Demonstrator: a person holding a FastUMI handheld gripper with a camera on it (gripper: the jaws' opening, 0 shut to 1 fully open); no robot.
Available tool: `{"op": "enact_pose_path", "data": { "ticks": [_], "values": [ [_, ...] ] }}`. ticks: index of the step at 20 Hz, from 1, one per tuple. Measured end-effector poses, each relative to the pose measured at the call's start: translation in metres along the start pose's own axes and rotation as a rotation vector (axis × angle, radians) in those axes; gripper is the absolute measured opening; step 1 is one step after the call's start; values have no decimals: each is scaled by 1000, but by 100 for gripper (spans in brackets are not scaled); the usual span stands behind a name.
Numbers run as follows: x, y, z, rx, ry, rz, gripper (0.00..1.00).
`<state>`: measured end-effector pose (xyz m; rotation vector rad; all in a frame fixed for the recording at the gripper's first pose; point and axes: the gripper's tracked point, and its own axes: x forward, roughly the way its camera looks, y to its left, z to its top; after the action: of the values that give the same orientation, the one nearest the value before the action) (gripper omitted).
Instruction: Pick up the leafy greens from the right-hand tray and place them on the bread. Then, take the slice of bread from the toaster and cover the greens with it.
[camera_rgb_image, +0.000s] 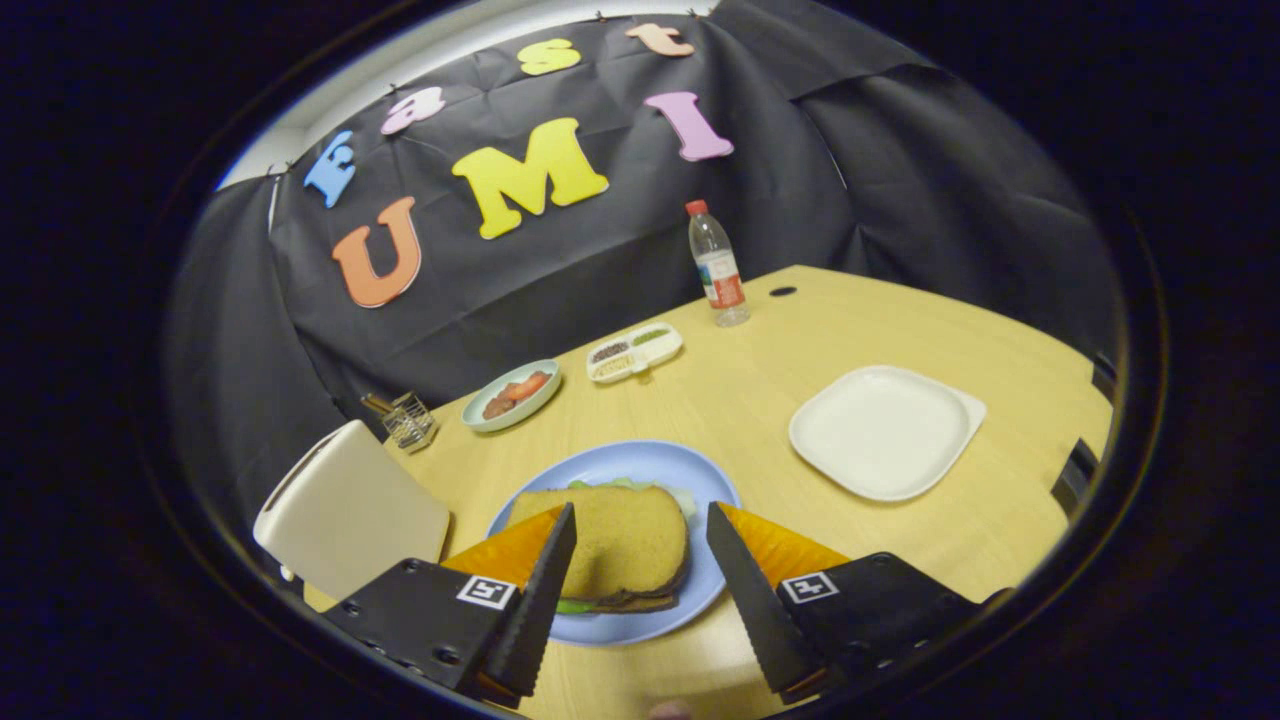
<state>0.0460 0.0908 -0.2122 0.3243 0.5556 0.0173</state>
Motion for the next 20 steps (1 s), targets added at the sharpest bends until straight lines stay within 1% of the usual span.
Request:
{"op": "enact_pose_path", "data": {
  "ticks": [1,3,6,8,12,14,17,20],
  "values": [
    [-6,1,12,-50,-50,-1,88],
    [-23,8,38,-141,-152,8,93],
    [-51,21,72,-243,-271,26,96],
    [-69,28,91,-290,-327,37,96],
    [-101,28,127,-321,-407,41,96],
    [-113,18,144,-336,-450,18,96],
    [-127,11,157,-308,-473,-2,96],
    [-141,19,163,-301,-504,18,96]
  ]
}}
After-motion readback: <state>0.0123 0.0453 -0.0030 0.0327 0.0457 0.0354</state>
